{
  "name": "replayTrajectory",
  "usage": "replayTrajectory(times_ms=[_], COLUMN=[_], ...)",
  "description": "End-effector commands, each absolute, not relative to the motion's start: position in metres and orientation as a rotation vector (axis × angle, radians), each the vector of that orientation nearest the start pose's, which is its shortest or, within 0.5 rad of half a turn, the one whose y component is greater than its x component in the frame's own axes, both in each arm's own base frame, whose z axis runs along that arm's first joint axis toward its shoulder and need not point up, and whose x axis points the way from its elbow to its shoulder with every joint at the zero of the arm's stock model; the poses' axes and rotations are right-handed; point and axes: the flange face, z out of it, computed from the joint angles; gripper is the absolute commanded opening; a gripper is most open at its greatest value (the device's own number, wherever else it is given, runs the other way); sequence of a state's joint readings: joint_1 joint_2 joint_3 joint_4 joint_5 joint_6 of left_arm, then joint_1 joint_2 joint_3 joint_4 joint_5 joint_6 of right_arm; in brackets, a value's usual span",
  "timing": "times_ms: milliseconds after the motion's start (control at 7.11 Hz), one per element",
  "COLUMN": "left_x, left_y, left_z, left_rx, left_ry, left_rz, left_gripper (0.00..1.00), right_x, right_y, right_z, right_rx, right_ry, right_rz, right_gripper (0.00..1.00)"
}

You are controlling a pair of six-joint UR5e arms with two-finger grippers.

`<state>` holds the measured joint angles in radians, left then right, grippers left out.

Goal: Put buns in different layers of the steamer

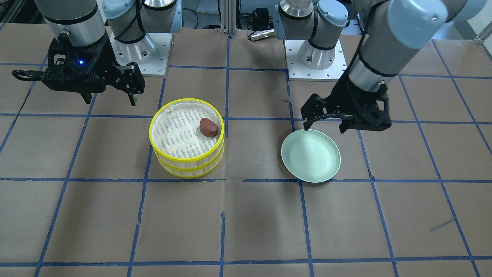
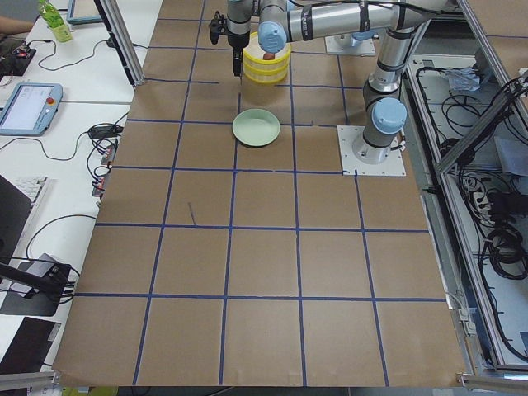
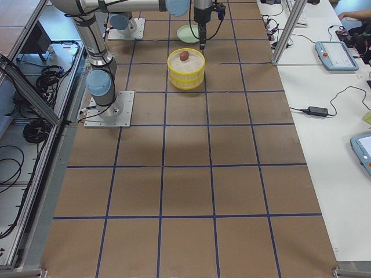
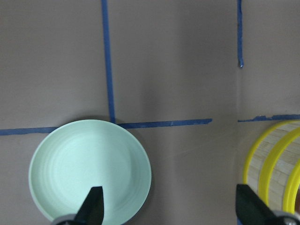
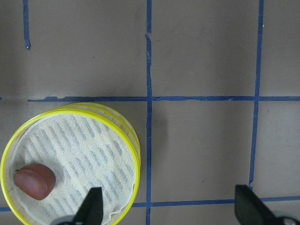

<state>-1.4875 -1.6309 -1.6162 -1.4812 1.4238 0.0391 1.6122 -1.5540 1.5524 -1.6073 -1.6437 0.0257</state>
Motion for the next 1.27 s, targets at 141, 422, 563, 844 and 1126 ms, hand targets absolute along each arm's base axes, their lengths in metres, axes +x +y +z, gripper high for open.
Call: replayTrajectory(times_ms=[141,422,563,844,1126], left_x=[-0.072,-0.076,-0.074,-0.074,-0.077], left_y=[-0.476,-0.471,-0.467,-0.467,-0.466], left_z=[0.503,0.504,0.501,0.501,0.502], left_rx=[-0.135,-0.130,-0.137,-0.133,-0.133], left_ry=[3.161,3.162,3.156,3.148,3.147], left_rz=[0.184,0.189,0.218,0.214,0.214], left_gripper=[1.00,1.00,1.00,1.00,1.00], right_x=[0.147,0.147,0.147,0.147,0.147], right_y=[-0.497,-0.497,-0.497,-0.496,-0.496], right_z=[0.492,0.492,0.492,0.491,0.491], right_rx=[-0.023,-0.023,-0.023,-0.023,-0.023], right_ry=[3.212,3.212,3.212,3.212,3.214], right_rz=[-0.063,-0.063,-0.061,-0.048,-0.046], right_gripper=[1.00,1.00,1.00,1.00,1.00])
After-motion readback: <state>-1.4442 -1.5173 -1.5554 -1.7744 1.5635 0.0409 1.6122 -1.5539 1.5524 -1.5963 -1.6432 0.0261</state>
